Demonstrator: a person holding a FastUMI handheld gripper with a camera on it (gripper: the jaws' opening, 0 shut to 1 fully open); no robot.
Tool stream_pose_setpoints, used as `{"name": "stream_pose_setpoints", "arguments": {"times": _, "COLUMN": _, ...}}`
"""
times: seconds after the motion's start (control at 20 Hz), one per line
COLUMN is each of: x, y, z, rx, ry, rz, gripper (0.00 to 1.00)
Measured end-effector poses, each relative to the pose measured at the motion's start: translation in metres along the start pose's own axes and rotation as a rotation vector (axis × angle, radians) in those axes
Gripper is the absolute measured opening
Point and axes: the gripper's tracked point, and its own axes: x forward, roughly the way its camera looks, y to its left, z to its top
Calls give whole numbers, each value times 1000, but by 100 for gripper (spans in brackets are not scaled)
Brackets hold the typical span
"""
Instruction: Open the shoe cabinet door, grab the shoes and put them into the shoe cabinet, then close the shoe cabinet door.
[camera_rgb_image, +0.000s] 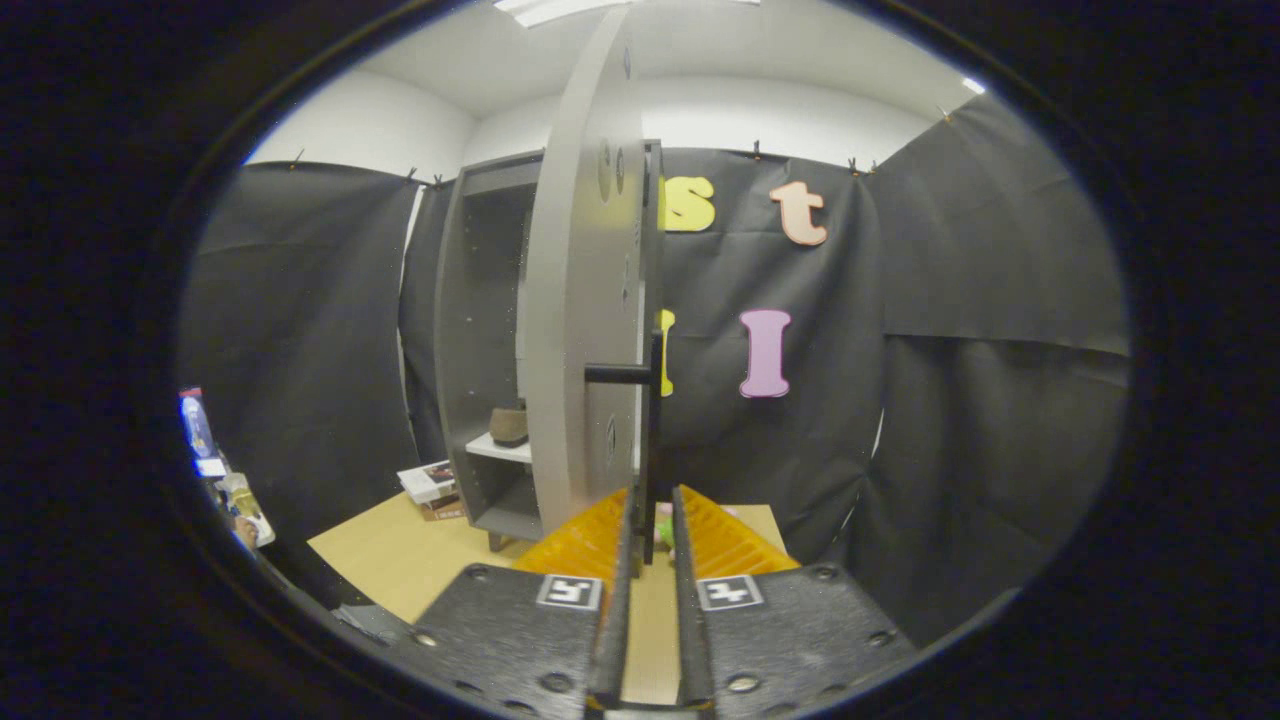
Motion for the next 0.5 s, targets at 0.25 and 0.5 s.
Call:
{"name": "stream_pose_setpoints", "arguments": {"times": 0.25, "x": -67, "y": 9, "z": -18, "rx": 14, "ry": 12, "rz": -128, "gripper": 100}}
{"name": "stream_pose_setpoints", "arguments": {"times": 0.5, "x": -101, "y": 104, "z": -62, "rx": -42, "ry": 44, "rz": -137, "gripper": 100}}
